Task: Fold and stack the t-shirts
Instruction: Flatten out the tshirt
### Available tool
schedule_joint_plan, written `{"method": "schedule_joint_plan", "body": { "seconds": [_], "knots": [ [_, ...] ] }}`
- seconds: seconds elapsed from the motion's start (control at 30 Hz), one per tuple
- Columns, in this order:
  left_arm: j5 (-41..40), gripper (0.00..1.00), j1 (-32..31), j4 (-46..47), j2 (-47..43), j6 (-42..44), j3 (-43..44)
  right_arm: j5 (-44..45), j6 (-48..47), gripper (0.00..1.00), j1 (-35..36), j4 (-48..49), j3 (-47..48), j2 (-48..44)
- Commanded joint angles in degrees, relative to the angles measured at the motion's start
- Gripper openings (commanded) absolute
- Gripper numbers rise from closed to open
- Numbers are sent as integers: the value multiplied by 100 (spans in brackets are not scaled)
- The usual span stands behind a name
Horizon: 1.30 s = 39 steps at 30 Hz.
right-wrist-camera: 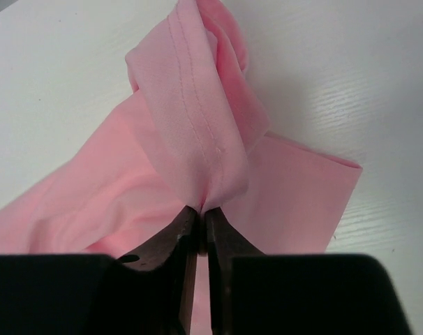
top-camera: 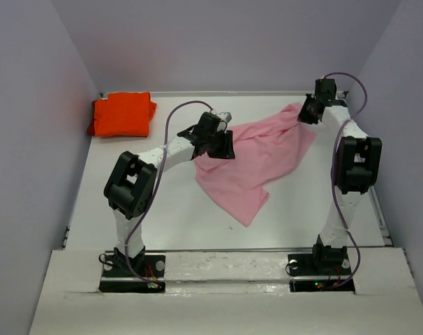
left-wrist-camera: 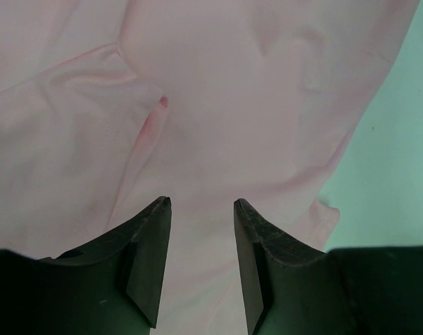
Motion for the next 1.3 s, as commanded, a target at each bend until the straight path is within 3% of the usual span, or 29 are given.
{"method": "schedule_joint_plan", "body": {
  "seconds": [0.0,0.1,0.13,0.23,0.73,1.27],
  "knots": [
    [-109,51,92,-82,-10,177,317,-257,44,22,-49,132,59,132],
    [-74,51,92,-64,-45,203,344,-249,18,37,-49,132,94,203],
    [-30,51,84,-64,-45,212,379,-240,1,46,-49,132,129,238],
    [49,51,92,-82,-62,238,405,-231,-8,53,-49,123,199,299],
    [181,51,84,-64,-124,238,414,226,-184,52,-49,106,252,493],
    [295,51,84,-47,-159,238,423,1342,-413,53,-102,70,243,370]
  ]
}}
